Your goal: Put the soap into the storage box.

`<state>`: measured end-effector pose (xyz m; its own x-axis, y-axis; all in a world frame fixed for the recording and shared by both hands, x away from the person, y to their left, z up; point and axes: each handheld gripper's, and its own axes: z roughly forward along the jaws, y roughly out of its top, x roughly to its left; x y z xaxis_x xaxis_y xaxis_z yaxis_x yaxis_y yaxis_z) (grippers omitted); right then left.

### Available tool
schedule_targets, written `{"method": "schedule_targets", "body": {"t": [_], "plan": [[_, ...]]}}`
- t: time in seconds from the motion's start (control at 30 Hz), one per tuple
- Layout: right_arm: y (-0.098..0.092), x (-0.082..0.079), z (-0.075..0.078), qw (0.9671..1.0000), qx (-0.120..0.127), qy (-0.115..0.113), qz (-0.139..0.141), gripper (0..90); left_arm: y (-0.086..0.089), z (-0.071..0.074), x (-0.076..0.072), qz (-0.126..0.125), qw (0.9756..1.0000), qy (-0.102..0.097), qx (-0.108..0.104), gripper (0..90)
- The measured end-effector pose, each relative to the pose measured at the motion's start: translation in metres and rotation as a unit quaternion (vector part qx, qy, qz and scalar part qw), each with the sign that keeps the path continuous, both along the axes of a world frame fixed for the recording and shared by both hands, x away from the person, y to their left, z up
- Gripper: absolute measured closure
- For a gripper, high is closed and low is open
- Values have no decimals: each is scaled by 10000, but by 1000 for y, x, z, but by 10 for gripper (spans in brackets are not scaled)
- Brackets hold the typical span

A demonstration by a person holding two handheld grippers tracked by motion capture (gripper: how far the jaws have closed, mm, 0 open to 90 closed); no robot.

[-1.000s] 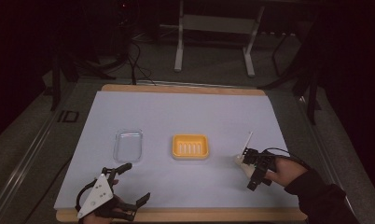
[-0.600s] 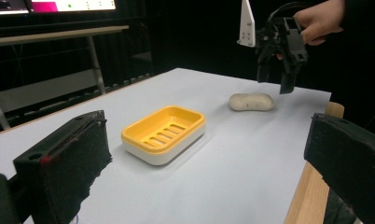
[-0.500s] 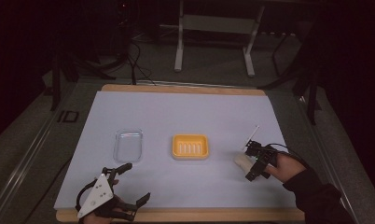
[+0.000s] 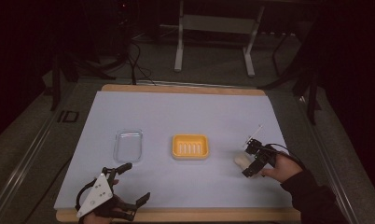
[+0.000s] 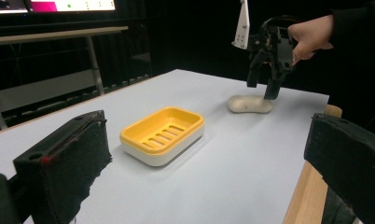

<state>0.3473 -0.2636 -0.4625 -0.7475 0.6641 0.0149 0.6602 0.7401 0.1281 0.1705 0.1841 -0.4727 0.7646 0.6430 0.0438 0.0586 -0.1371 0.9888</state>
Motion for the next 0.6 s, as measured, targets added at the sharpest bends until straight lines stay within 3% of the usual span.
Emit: {"method": "schedule_targets", "body": {"t": [0.17, 0.43, 0.6], "plan": [[2, 0, -5, 9999, -30, -133, 20, 161, 0, 0, 0, -12, 10000, -3, 4, 3], [-1, 5, -13, 9988, 271, -381, -158, 222, 0, 0, 0, -27, 10000, -1, -32, 3], [-2, 9, -23, 9985, 135, -415, -317, 287, 0, 0, 0, -27, 10000, 7, -26, 3]]}}
